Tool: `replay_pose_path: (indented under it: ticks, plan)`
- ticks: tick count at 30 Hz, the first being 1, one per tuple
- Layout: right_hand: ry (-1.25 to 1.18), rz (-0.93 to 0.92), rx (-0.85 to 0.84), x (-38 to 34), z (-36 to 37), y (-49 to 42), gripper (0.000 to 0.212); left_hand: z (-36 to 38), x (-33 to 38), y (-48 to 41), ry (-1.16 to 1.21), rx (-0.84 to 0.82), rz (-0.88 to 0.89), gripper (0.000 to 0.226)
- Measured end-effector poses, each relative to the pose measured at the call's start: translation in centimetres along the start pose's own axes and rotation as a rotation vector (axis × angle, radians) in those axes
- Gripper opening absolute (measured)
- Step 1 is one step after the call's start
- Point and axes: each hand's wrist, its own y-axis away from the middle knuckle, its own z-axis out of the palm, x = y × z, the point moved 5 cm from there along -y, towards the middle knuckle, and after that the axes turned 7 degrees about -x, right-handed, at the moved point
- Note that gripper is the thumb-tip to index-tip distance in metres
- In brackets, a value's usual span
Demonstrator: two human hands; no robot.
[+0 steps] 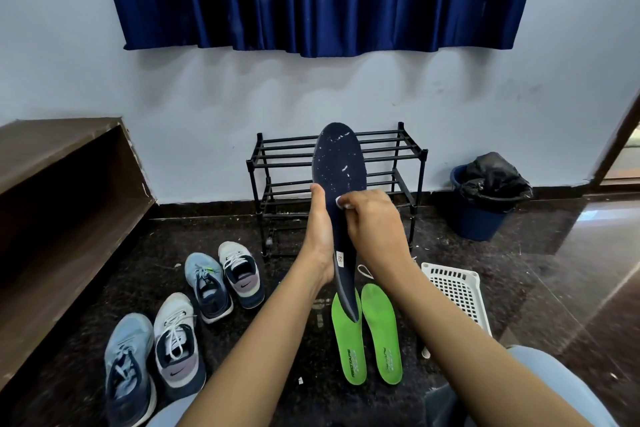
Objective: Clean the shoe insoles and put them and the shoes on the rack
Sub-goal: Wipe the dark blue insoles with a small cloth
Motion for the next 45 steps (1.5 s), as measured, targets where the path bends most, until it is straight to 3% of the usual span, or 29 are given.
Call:
replay_pose_path:
  ticks: [6, 10, 14, 21, 32, 39, 45]
  plan:
    - [-0.008, 0.006, 0.048, -0.1, -0.6, -0.1, 0.021, 0.1, 0.6, -0.2, -0.003, -0.018, 0.019, 0.062]
    - [0.005, -0.097, -0.049, -1.9, 0.7, 1.2, 0.023, -1.6, 1.9, -0.3, -0.057, 0.089, 0.108, 0.062]
    - [0.013, -0.111, -0.083, -2.2, 1.3, 1.3, 0.023, -1.8, 1.9, -0.3, -0.057, 0.089, 0.156, 0.061]
    - [0.026, 0.016, 0.036, -0.1, -0.3, -0.1, 0.021, 0.3, 0.4, 0.1, -0.016, -0.012, 0.095, 0.052]
    - [-0.016, -0.087, -0.033, -2.1, 1.1, 1.2, 0.023, -1.1, 1.5, -0.2, -0.032, 0.051, 0.153, 0.055]
    - [-0.018, 0.019, 0.02, 0.0, -0.2, 0.0, 0.021, 0.7, -0.2, -0.1, 0.025, -0.033, 0.076, 0.052]
    - [-0.063, -0.077, -0.002, -2.1, 0.3, 1.3, 0.023, -0.8, 0.9, -0.5, -0.028, 0.032, 0.125, 0.058]
